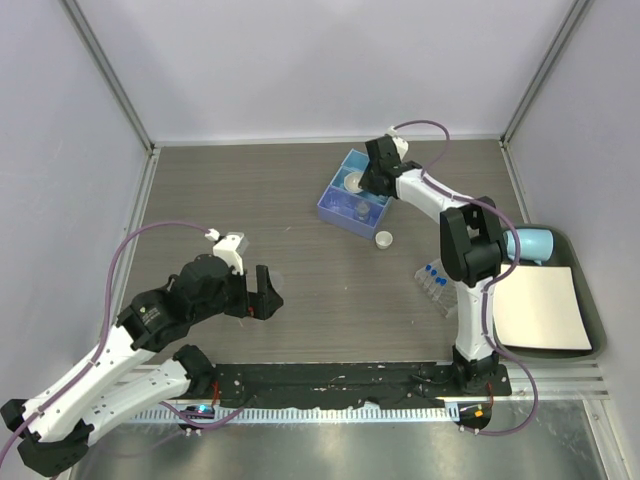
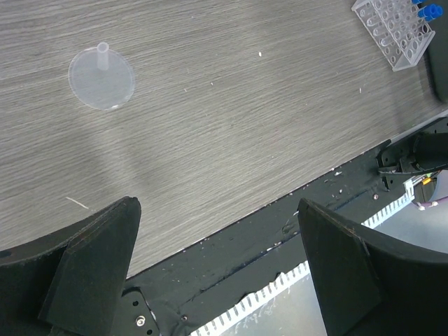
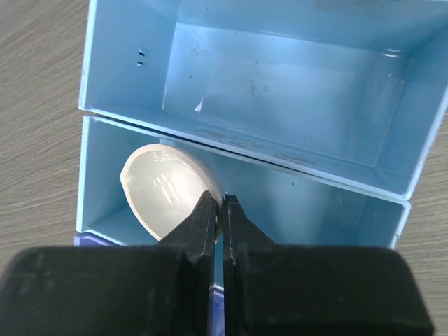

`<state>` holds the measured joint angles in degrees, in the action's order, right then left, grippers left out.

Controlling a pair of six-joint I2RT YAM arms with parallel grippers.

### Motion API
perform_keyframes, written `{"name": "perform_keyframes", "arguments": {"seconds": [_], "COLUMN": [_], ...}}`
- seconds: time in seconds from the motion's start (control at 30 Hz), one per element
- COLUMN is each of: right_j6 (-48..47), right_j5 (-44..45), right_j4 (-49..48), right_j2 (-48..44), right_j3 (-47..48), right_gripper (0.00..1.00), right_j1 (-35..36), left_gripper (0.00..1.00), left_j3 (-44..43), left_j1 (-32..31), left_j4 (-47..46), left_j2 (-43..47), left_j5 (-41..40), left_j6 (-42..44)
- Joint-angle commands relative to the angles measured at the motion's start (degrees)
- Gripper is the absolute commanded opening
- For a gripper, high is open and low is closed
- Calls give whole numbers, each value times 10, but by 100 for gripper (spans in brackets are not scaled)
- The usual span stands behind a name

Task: Organize the chemistry lab equipment

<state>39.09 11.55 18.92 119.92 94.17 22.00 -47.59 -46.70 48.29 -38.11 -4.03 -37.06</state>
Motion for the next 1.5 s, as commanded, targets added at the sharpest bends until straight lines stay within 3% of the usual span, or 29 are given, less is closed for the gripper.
{"name": "perform_keyframes", "arguments": {"seconds": [0.0, 0.47, 0.83, 1.07, 1.3, 1.47], "right_j6": [-1, 20, 49, 61, 58, 50], "right_j5": [-24, -53, -10, 24, 43, 55], "right_j4": [-22, -95, -118, -106, -72, -52], "right_j2": [12, -27, -87, -101, -88, -79], "right_j3": [21, -100, -175, -174, -143, -123], "right_gripper": [1, 1, 1, 1, 1, 16], "right_j1": [-1, 23, 116, 176, 183, 185], "left_gripper": [100, 100, 100, 100, 100, 100], "left_j3": [-3, -2, -2, 0, 0, 0], "left_j1": [2, 2, 2, 2, 2, 2], "left_j4": [-6, -6, -5, -4, -4, -4], "left_j2": [-2, 10, 28, 42, 44, 46], "left_j5": [-9, -7, -2, 0, 3, 3], "left_j6": [1, 1, 1, 0, 1, 1]}}
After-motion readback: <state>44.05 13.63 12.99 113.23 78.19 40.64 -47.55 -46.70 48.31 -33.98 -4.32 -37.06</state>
